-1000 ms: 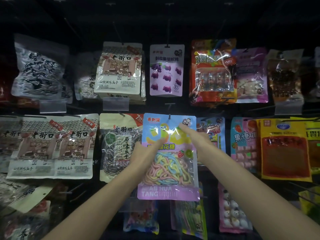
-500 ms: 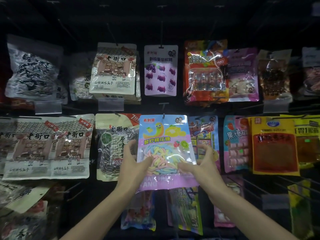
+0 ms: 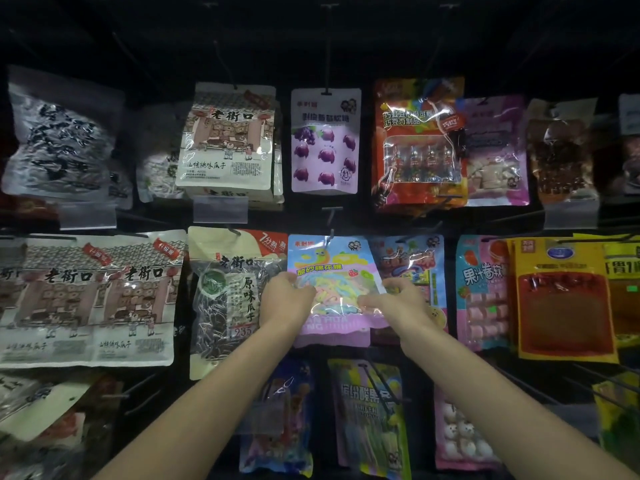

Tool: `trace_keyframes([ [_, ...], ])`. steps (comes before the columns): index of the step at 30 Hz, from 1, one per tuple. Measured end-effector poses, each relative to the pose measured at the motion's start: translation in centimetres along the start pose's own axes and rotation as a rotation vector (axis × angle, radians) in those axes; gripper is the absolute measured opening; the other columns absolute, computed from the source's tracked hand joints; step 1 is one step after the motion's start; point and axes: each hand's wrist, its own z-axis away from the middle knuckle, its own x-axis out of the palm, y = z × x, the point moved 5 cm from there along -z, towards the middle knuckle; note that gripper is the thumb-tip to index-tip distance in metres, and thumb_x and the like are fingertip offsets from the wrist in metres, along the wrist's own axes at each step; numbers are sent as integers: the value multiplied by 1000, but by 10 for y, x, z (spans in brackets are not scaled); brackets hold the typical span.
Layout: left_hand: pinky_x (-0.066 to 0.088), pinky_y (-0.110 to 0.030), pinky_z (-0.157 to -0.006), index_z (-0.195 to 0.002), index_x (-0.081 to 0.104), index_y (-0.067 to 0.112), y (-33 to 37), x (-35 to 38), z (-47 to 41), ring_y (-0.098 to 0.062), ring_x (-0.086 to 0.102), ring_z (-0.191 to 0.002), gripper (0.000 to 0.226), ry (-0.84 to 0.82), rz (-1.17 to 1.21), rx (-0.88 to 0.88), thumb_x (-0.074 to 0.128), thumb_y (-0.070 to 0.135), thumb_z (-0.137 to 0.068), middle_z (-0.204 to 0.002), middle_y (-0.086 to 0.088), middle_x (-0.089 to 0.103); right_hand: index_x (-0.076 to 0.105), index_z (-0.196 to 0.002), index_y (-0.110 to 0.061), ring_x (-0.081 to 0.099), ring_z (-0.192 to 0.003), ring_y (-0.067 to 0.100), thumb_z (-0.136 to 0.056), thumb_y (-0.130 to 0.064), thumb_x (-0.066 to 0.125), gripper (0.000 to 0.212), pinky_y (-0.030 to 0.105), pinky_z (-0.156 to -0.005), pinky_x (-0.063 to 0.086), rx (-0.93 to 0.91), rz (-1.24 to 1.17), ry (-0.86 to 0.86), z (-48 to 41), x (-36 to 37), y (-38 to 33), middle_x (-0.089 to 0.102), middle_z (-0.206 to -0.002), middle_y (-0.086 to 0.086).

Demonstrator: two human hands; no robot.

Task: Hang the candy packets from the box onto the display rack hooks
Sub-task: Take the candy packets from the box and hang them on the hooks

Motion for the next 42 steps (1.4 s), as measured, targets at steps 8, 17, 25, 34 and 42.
trace_keyframes([
  [8,55,-40,-95,-134,63,10,-16,26,-28,-32,66,-105,42,-40,-172,-14,63,16,-93,-125,-11,69,55,-137,-18,60,-90,21,-83,-13,86,62,27,-56,43,-24,211,74,-43,21,18,62,-117,0],
  [17,59,-44,-92,-155,44,26,-67,63,-55,-31,67,-109,77,-92,-223,33,62,32,-80,-135,-9,63,47,-138,-31,70,-98,28,-89,-38,82,61,40,-78,59,-99,576,167,-65,37,54,70,-115,0],
  [25,59,-44,-92,-157,36,25,-82,85,-79,-28,61,-112,75,-87,-255,63,75,26,-93,-139,-10,45,31,-158,-37,65,-123,34,-93,-41,79,81,46,-97,56,-174,605,107,-87,49,74,64,-142,4],
  [34,44,-51,-107,-165,-11,32,-99,97,-77,-38,44,-140,103,3,-427,88,67,38,-98,-160,-11,37,44,-135,-16,63,-117,38,-91,-40,79,61,46,-88,56,-187,740,110,-108,59,95,59,-132,12],
  [42,48,-55,-109,-162,9,15,-110,105,-97,-44,52,-136,92,-30,-153,-110,66,45,-97,-161,-19,38,41,-145,-9,61,-122,39,-94,-48,71,71,39,-80,43,-133,650,97,-114,68,95,52,-142,15],
])
